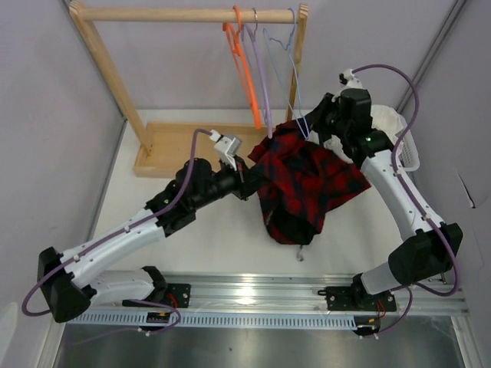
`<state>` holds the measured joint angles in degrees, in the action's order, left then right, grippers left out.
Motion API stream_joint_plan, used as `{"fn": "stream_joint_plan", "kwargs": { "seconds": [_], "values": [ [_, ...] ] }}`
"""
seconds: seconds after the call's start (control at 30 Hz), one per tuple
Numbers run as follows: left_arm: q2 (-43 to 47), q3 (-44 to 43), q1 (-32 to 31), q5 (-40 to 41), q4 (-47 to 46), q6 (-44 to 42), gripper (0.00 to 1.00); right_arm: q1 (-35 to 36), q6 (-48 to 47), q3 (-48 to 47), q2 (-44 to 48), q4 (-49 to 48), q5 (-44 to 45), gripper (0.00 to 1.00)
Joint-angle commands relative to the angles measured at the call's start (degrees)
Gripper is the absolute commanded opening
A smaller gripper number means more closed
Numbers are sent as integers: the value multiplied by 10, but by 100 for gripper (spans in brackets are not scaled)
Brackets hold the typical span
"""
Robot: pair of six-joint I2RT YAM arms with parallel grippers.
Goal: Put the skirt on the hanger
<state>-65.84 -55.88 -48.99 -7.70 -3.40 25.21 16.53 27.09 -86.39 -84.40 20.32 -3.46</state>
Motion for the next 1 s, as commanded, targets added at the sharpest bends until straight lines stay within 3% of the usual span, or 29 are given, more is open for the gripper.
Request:
{"fn": "stream_joint_plan", "kwargs": {
  "seconds": [0.0,0.17,0.23,0.37,0.4,0.47,0.53,0.8,0.97],
  "values": [
    [42,9,2,74,95,81,0,38,-16,-6,-21,-14,10,10],
    [89,35,0,142,173,158,0,84,-17,5,-67,-24,4,14],
    [91,31,-10,178,217,176,0,103,-18,4,-94,-26,0,20],
    [82,31,-13,214,252,196,0,124,-20,3,-113,-14,20,50],
    [72,31,-13,220,255,199,0,126,-17,13,-102,-12,31,64],
    [56,19,-10,236,269,201,0,127,-7,32,-82,-15,76,80],
    [20,4,6,234,281,204,0,127,-2,52,-48,-3,103,86],
    [-51,-18,80,176,272,213,0,126,57,149,89,41,202,89],
    [-92,-38,141,128,260,219,0,134,91,256,191,62,160,84]
  ]
}}
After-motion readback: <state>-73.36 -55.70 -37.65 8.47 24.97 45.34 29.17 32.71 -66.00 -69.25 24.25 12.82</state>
